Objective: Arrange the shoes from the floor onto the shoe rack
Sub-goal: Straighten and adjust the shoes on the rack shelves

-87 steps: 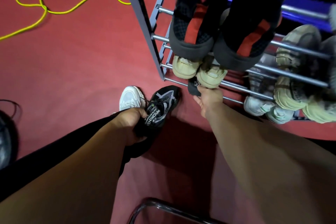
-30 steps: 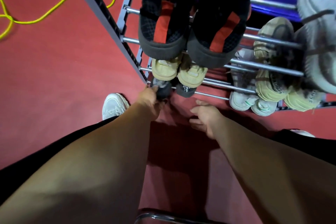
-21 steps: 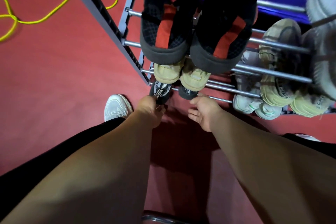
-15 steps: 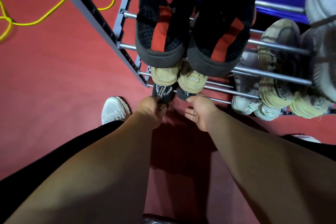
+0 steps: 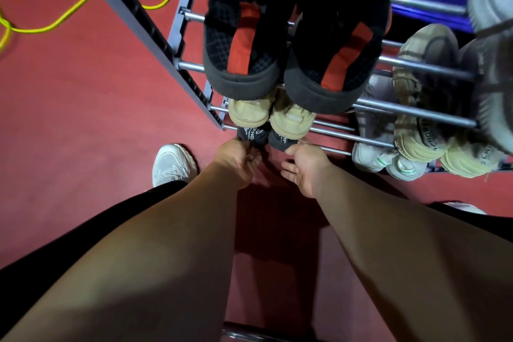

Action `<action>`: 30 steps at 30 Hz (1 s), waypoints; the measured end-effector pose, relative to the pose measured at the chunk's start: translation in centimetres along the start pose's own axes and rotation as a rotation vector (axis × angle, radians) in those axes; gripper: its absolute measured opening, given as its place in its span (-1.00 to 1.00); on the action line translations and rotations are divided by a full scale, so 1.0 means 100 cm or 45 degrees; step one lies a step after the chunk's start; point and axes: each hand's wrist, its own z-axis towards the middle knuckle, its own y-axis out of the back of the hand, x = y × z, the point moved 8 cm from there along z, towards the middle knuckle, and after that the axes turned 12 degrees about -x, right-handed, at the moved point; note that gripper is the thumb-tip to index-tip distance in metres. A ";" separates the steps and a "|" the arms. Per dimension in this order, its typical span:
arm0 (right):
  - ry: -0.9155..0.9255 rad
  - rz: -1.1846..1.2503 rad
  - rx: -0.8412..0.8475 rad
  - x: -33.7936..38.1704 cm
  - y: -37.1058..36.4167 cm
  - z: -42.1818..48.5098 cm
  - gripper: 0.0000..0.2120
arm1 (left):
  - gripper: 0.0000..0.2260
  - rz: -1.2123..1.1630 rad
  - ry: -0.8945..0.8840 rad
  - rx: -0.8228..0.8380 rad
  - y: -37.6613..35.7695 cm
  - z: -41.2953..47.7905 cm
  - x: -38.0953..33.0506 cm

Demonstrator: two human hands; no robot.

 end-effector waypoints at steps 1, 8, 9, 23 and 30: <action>-0.013 0.023 -0.004 0.000 0.000 -0.001 -0.35 | -0.72 -0.004 -0.003 0.002 0.000 0.000 0.000; -0.096 0.147 -0.019 0.000 0.002 -0.005 -0.41 | -0.72 -0.028 -0.019 -0.004 0.001 -0.004 -0.001; -0.094 0.140 -0.022 0.000 0.003 -0.005 -0.42 | -0.71 -0.029 -0.017 -0.007 0.001 -0.005 0.000; -0.109 0.129 -0.028 -0.007 0.003 0.000 -0.36 | -0.60 -0.265 0.017 -0.030 0.000 -0.016 0.008; -0.108 0.133 -0.036 -0.008 0.004 0.000 -0.37 | -0.53 -0.311 0.010 -0.026 0.003 -0.020 0.010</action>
